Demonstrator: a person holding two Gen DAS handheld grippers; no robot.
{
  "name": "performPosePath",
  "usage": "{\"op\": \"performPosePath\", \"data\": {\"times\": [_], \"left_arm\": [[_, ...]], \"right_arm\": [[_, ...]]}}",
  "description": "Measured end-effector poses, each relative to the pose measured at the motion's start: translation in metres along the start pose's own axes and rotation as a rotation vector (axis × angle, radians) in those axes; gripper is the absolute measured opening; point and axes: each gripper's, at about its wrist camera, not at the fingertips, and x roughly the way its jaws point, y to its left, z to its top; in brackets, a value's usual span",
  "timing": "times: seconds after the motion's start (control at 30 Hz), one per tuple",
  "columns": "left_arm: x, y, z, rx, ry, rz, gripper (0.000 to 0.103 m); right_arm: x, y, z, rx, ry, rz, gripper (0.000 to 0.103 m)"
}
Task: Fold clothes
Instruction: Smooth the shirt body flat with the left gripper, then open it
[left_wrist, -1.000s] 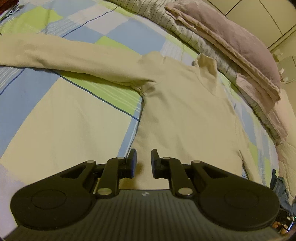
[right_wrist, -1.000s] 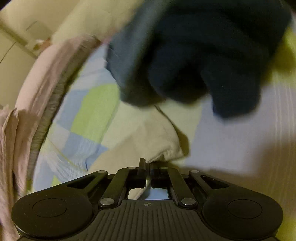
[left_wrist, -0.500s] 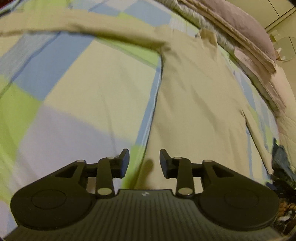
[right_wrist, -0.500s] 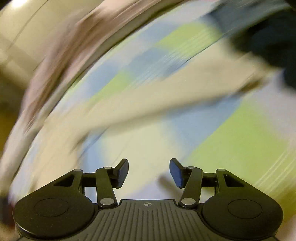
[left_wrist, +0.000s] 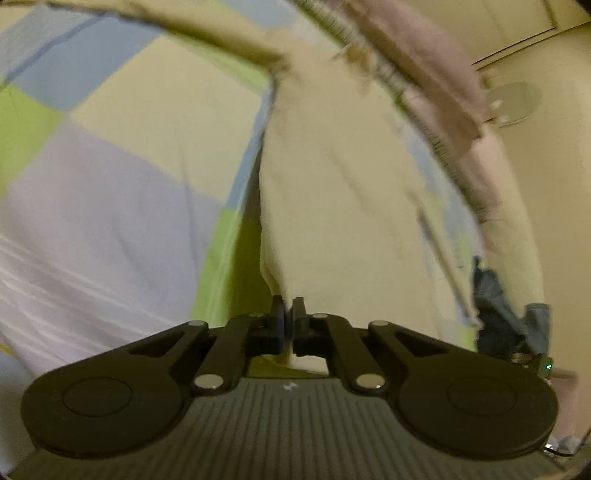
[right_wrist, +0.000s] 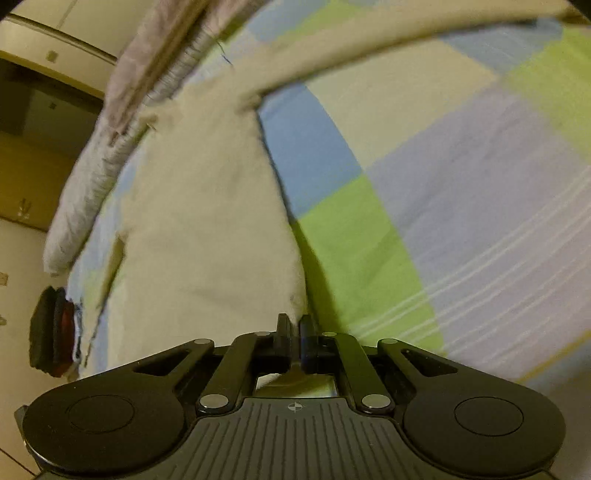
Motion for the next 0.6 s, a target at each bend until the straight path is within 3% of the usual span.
{"op": "performPosePath", "data": {"times": [0.1, 0.17, 0.23, 0.3, 0.33, 0.4, 0.47, 0.6], "left_arm": [[-0.007, 0.008, -0.006, 0.023, 0.014, 0.047, 0.001], [0.005, 0.009, -0.014, 0.088, 0.066, 0.145, 0.005], [0.003, -0.002, -0.016, 0.159, 0.055, 0.19, 0.008], [0.002, -0.013, -0.017, 0.23, 0.045, 0.236, 0.009], [-0.001, -0.019, -0.014, 0.242, 0.018, 0.235, 0.009], [-0.008, -0.032, -0.009, 0.267, -0.035, 0.233, 0.011], [-0.004, -0.039, -0.009, 0.285, -0.049, 0.233, 0.018], [0.024, -0.045, -0.02, 0.311, -0.003, 0.236, 0.018]], "right_arm": [[-0.016, 0.001, -0.019, 0.026, -0.029, -0.034, 0.002], [-0.006, 0.003, -0.029, 0.008, -0.018, -0.117, 0.003], [0.003, 0.015, -0.034, -0.037, -0.02, -0.214, 0.004], [0.006, 0.033, -0.037, -0.095, -0.044, -0.306, 0.018], [0.004, 0.045, -0.04, -0.14, -0.074, -0.369, 0.037], [-0.002, 0.07, -0.048, -0.254, -0.152, -0.469, 0.041], [0.0, 0.094, -0.057, -0.378, -0.209, -0.517, 0.041], [0.028, 0.111, -0.072, -0.502, -0.18, -0.484, 0.041]]}}
